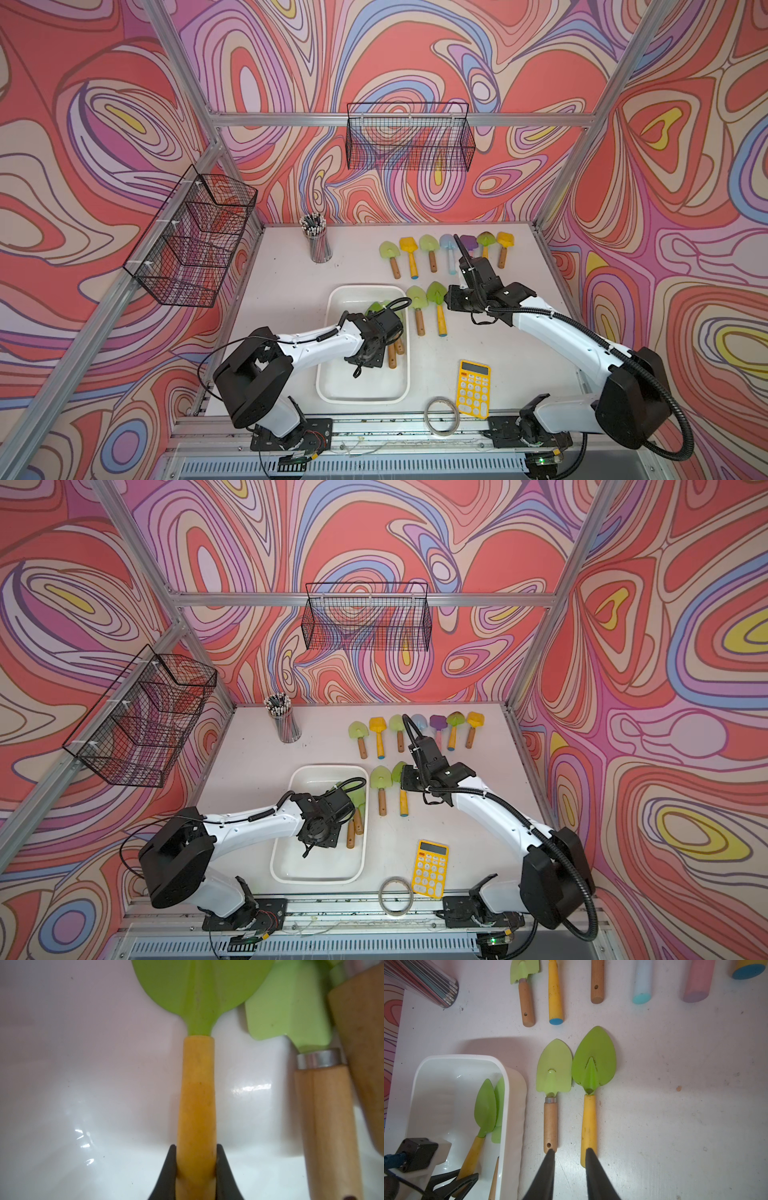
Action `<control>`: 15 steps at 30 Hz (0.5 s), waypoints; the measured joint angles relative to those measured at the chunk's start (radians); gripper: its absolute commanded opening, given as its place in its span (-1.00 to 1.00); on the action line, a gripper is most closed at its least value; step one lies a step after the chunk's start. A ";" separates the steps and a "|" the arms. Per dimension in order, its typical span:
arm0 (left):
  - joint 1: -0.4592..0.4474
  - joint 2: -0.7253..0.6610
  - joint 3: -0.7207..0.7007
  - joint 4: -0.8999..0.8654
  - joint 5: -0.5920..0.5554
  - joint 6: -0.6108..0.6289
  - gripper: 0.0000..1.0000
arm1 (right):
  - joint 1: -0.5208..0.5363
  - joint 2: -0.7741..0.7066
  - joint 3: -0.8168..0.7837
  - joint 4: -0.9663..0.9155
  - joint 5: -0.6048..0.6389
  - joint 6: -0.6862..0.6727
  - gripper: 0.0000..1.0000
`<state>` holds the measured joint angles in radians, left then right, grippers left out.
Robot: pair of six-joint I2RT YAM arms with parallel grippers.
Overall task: Take the shovel out of the storage box
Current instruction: Pick up the shovel from the storage box.
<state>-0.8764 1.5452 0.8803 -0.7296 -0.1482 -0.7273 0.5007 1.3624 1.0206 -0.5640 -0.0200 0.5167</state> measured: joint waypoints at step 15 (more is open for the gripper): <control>0.161 -0.322 0.022 -0.030 0.149 0.050 -1.00 | 0.000 -0.049 -0.034 0.085 -0.121 0.008 -0.44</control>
<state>-0.7155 1.2236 0.9020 -0.7597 0.0006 -0.6777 0.5007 1.3136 0.9863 -0.4793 -0.1406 0.5251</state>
